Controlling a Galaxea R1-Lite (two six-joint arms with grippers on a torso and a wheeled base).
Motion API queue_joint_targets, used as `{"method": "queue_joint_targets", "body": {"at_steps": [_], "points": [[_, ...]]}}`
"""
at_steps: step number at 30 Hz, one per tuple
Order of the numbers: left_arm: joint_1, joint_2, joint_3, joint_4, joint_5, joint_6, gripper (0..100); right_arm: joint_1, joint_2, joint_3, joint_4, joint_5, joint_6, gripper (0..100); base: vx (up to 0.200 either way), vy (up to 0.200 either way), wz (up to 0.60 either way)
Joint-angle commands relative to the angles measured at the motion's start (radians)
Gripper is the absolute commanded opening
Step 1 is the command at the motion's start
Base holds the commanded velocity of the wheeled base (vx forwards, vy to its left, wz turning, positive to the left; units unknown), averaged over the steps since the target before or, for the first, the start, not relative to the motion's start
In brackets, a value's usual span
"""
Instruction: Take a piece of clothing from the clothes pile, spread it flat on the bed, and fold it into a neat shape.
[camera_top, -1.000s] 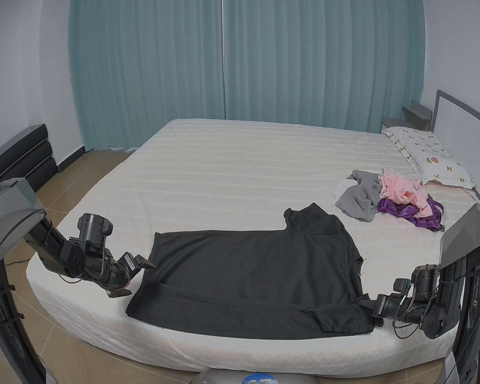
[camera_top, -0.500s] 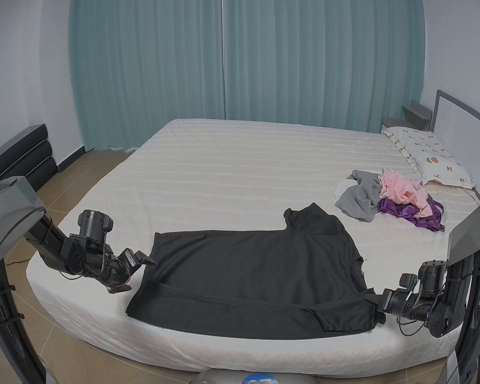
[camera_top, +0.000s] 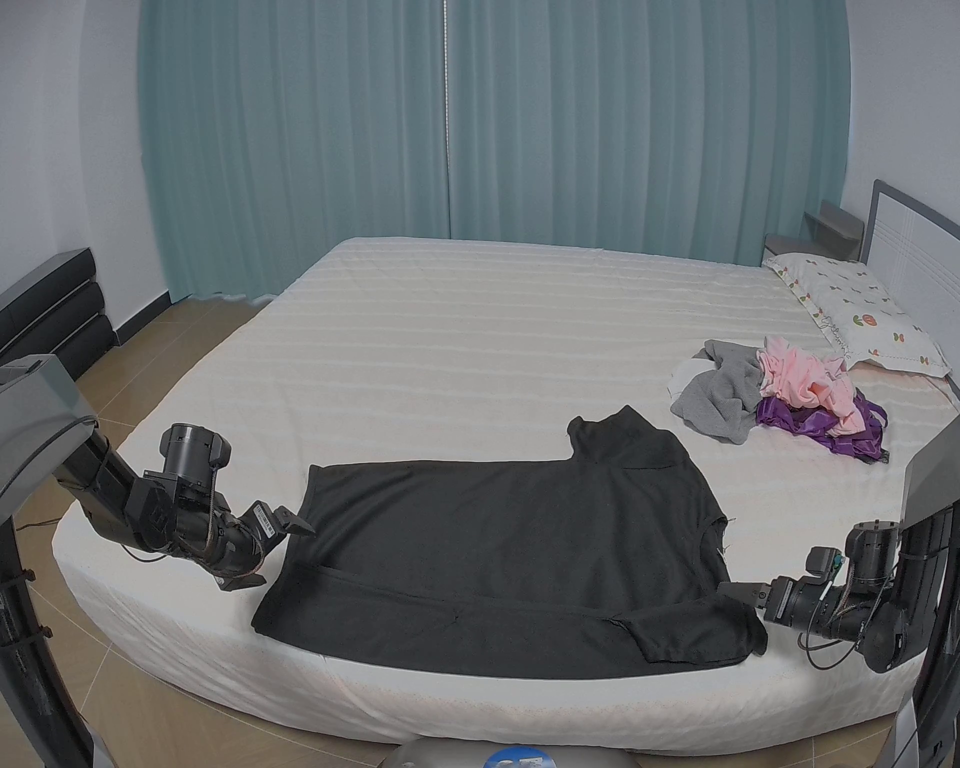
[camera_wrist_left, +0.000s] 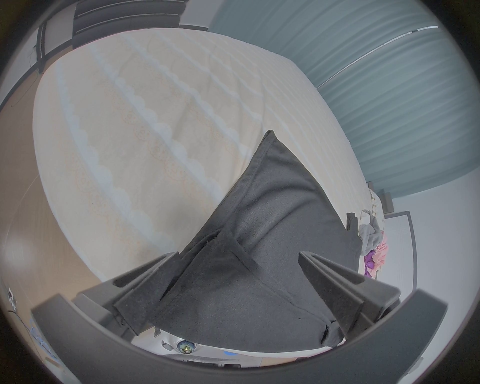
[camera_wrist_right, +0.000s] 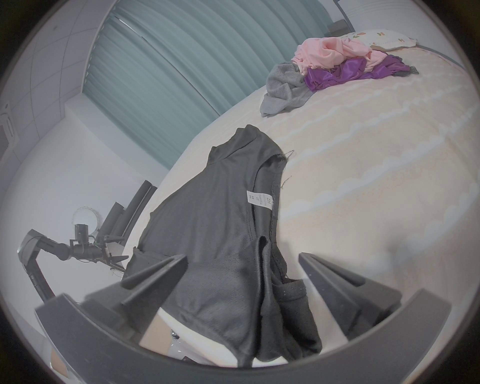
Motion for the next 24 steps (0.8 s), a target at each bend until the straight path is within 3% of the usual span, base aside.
{"method": "queue_joint_targets", "body": {"at_steps": [1, 3, 19, 20, 24], "points": [[0.001, -0.002, 0.002, 0.001, -0.001, -0.002, 100, -0.029, -0.065, 0.031, -0.013, 0.040, -0.001, 100, 0.000, 0.000, 0.00], [0.001, -0.005, 0.003, 0.001, -0.001, -0.002, 100, -0.030, -0.078, 0.063, -0.013, 0.086, -0.012, 100, 0.000, 0.000, 0.00], [0.005, -0.004, 0.010, -0.001, -0.001, -0.002, 100, -0.002, 0.002, 0.055, -0.013, 0.083, -0.083, 100, 0.000, 0.000, 0.00], [0.005, -0.004, 0.010, -0.001, -0.001, -0.002, 100, -0.002, 0.002, 0.054, -0.013, 0.083, -0.083, 0, 0.000, 0.000, 0.00], [0.005, -0.005, 0.010, 0.001, -0.001, -0.002, 100, -0.005, 0.002, 0.054, -0.013, 0.075, -0.086, 0, 0.000, 0.000, 0.00]]}}
